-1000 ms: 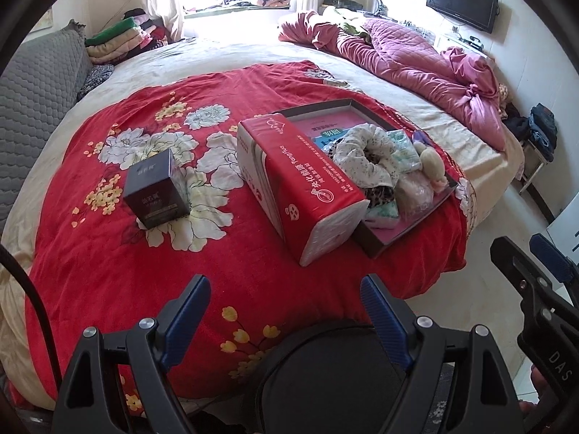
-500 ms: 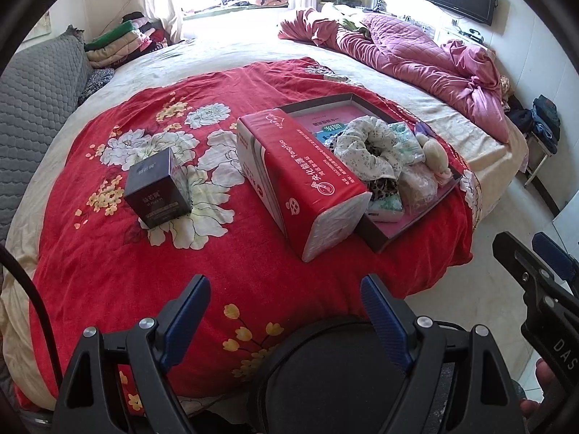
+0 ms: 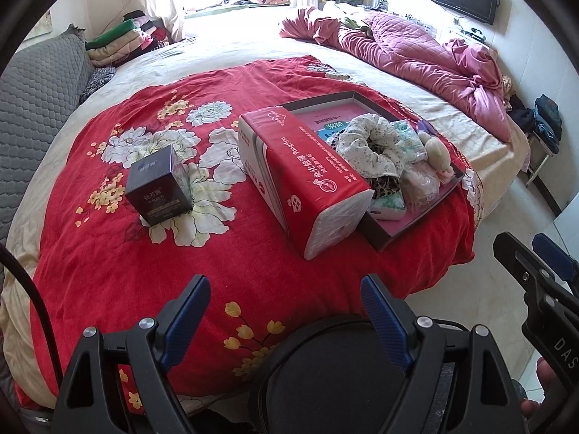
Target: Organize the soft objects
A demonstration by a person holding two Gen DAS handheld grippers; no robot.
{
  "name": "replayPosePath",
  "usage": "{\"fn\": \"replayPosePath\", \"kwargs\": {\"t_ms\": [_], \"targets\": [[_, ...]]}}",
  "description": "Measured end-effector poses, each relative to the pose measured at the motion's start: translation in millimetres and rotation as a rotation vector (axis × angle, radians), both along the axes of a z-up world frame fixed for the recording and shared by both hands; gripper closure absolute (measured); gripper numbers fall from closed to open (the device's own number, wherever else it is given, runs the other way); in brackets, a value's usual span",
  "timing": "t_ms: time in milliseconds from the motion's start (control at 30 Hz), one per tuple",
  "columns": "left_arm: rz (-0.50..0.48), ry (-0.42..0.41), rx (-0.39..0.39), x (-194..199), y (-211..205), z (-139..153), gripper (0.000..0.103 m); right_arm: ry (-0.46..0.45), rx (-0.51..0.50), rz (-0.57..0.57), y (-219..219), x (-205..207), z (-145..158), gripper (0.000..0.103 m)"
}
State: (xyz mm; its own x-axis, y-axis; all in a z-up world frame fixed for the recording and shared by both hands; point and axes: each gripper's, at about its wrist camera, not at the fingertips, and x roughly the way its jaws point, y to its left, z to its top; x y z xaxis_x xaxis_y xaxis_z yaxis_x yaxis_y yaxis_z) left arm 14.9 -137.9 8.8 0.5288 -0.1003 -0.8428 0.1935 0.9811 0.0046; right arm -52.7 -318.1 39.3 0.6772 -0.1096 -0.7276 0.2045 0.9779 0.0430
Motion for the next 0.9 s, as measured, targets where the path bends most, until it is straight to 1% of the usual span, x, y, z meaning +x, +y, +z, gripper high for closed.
{"fn": "replayPosePath", "kwargs": {"t_ms": [467,900], "targets": [[0.007,0.004,0.010,0.0,-0.9,-1.3,0.019,0.004,0.000,0.000,-0.4,-0.1,-1.4,0.024],[0.022,0.006,0.001,-0.1,2.4,-1.5,0.019,0.010,-0.001,0.003,-0.1,0.5,-2.7,0.024]]}}
